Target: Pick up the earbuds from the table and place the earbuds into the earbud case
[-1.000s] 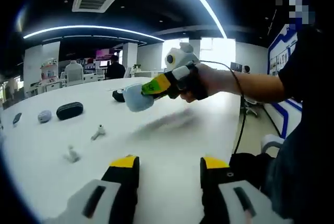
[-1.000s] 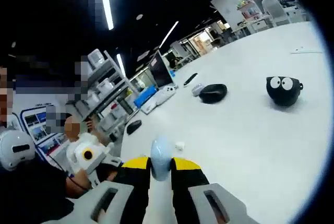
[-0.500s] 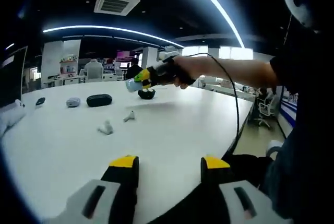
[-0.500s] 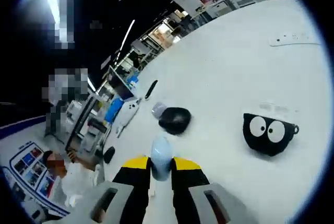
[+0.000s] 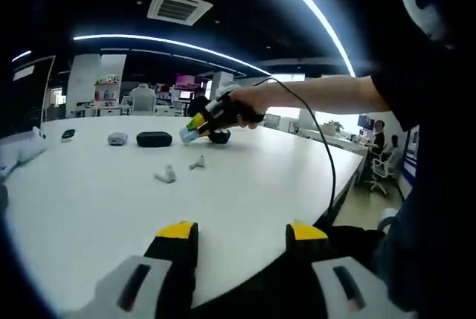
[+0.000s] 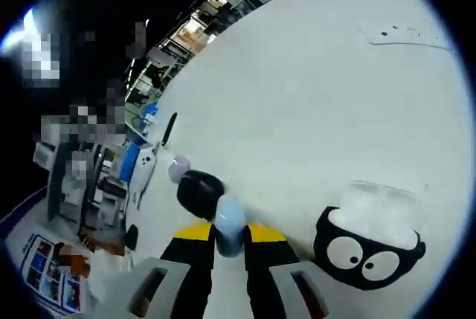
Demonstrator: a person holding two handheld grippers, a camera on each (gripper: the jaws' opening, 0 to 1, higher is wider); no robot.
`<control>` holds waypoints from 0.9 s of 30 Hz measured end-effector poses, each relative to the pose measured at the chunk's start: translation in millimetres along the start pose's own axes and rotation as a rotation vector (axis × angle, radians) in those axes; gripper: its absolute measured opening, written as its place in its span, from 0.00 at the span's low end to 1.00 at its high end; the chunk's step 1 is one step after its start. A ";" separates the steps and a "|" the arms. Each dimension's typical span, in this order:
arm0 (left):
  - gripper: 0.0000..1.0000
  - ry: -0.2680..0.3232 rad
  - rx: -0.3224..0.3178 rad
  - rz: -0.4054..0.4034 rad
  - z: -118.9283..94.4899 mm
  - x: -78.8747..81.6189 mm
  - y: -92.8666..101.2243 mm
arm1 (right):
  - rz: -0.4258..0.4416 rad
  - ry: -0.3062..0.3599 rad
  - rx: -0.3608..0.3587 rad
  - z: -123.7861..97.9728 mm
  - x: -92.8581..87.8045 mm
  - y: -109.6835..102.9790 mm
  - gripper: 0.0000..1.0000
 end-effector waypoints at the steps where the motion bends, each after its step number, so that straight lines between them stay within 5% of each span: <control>1: 0.49 0.004 0.000 -0.002 -0.6 0.8 -0.4 | 0.014 -0.005 0.004 -0.2 3.7 2.4 0.15; 8: 0.49 0.011 -0.004 -0.011 -0.1 1.6 -2.3 | 0.069 0.006 0.026 0.3 3.5 2.1 0.15; 27: 0.49 0.011 -0.009 0.000 1.7 6.8 2.0 | -0.008 0.041 -0.020 -19.1 -5.6 0.1 0.24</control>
Point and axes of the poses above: the point that each gripper's makers call its tool centre point, and the gripper's own axes: z roughly forward along the fingers, y roughly to its right, x roughly out of its top, the point moved 7 cm from there along -z, roughly backward along the fingers, and after that the axes turned 14 degrees about -y, right-handed, at the moved point
